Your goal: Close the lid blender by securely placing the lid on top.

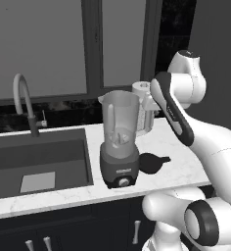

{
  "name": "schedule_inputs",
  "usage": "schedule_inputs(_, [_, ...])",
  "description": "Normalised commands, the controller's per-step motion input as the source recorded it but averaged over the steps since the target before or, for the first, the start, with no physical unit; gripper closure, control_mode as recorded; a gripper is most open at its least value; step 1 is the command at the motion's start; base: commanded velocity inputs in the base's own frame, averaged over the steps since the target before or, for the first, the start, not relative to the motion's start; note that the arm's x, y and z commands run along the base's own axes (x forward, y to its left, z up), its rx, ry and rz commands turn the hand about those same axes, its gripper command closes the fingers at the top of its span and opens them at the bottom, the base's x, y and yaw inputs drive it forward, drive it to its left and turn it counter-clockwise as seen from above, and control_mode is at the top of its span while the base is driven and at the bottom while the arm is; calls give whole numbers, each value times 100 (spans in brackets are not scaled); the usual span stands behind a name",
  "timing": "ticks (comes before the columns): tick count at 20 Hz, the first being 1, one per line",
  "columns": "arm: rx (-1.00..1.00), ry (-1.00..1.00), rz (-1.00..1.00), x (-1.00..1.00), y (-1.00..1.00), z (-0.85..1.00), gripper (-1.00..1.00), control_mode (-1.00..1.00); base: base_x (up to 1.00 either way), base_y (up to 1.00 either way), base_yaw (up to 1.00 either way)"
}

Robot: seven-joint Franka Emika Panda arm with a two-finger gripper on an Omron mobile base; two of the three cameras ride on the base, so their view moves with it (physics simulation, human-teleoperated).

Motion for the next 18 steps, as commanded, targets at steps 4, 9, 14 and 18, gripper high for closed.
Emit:
schedule_inputs(4, [0,3,5,-8,-31,-10,-100,-100,0,0,0])
schedule_inputs(9, [-3,0,40,-6,-50,-35,-100,-100,0,0,0])
schedule_inputs(14, [-16,4,66,-1,-49,-63,-100,-100,0,0,0])
schedule_inputs(18, [-20,15,75,0,-26,-72,-100,-100,0,0,0])
